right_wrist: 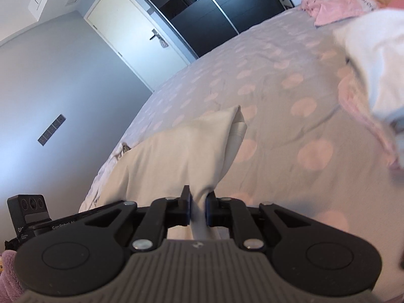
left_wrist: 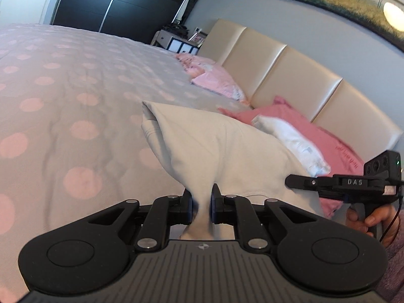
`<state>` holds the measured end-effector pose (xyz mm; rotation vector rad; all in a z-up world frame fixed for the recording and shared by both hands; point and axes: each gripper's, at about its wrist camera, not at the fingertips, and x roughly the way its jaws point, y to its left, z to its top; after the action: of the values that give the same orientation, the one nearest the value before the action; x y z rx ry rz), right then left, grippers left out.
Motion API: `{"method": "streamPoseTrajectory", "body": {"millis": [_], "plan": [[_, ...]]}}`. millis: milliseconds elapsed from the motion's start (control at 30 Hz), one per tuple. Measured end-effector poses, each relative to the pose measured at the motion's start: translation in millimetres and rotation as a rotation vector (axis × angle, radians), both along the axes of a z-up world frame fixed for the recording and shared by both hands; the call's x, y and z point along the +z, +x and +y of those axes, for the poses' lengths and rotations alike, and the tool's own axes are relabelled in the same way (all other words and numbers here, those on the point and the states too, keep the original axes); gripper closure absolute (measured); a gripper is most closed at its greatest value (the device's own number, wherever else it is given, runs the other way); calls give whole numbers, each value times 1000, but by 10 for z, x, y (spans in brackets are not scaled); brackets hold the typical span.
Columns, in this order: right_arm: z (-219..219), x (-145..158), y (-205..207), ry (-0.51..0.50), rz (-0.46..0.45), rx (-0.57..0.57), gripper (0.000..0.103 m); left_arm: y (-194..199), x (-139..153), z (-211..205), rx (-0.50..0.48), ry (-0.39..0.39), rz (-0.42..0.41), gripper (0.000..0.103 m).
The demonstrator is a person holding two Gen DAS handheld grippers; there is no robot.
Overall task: Fold clothes
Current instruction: 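Carry the folded T-shirt with both tools onto the clothes stack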
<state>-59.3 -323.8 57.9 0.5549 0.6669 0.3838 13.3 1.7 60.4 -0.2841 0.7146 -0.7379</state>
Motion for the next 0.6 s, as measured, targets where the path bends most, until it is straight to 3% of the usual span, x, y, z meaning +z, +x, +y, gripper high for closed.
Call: {"method": "streamPoseTrajectory", "body": {"millis": [333, 600], "plan": [[-966, 987, -111, -53, -75, -115, 91, 355, 592, -1097, -133, -109, -41, 93], [-1746, 1420, -46, -95, -86, -234, 91, 740, 769, -1988, -214, -167, -15, 93]]}}
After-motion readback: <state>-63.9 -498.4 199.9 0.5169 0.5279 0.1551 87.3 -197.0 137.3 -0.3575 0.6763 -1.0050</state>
